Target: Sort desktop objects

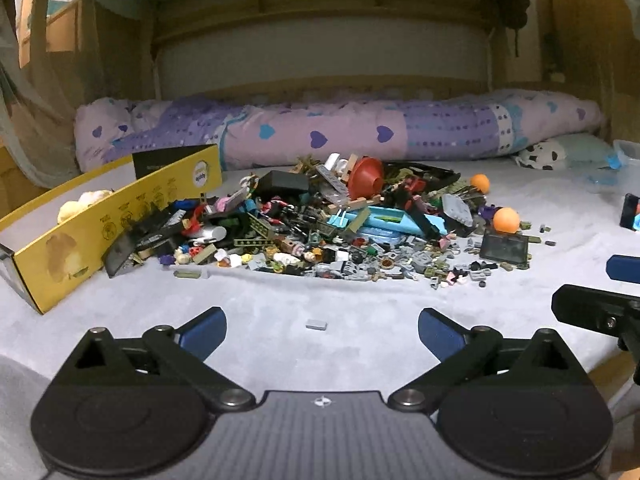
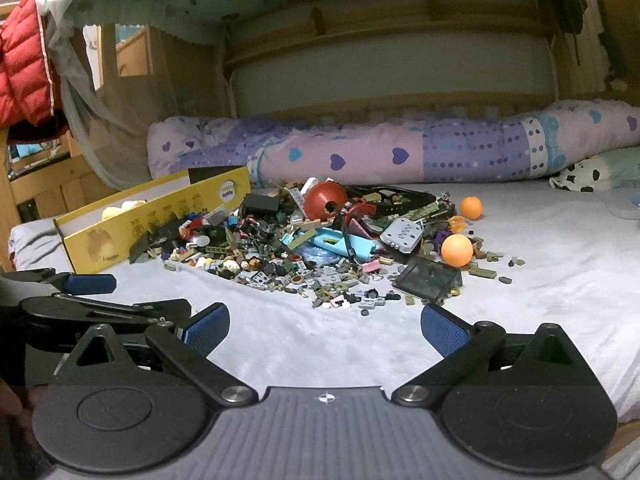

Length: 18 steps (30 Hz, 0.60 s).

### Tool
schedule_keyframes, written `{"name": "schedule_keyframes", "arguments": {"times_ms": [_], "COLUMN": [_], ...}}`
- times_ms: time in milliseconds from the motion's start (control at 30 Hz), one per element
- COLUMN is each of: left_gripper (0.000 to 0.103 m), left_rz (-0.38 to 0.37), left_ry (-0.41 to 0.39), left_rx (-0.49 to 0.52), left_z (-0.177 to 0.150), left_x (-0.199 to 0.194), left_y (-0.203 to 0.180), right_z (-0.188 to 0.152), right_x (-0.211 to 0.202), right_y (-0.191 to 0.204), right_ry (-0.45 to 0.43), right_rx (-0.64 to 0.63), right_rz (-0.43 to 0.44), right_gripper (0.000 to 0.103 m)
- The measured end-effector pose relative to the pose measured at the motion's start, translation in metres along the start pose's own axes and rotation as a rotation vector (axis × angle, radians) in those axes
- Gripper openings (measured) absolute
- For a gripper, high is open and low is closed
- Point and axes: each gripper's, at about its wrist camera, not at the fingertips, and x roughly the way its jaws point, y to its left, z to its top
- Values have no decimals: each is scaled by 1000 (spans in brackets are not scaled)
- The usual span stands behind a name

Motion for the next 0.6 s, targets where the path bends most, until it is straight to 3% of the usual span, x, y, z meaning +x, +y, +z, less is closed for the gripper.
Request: {"name": "schedule_keyframes", "arguments": {"times_ms": [200, 600], "left_gripper": [103, 103], "left_rz": [-5, 18], "left_ry": [23, 41], "left_rx": [-3, -14], "left_z": [-1, 1], "left_x": [4, 7], "left_y": [2, 3], "right_z": [0, -3], "right_x": [-3, -1], "right_y": [8, 17], "right_ry": [-46, -21], "right_rx": [-51, -108], "right_rz": [18, 16], "right_gripper": [103, 103]}}
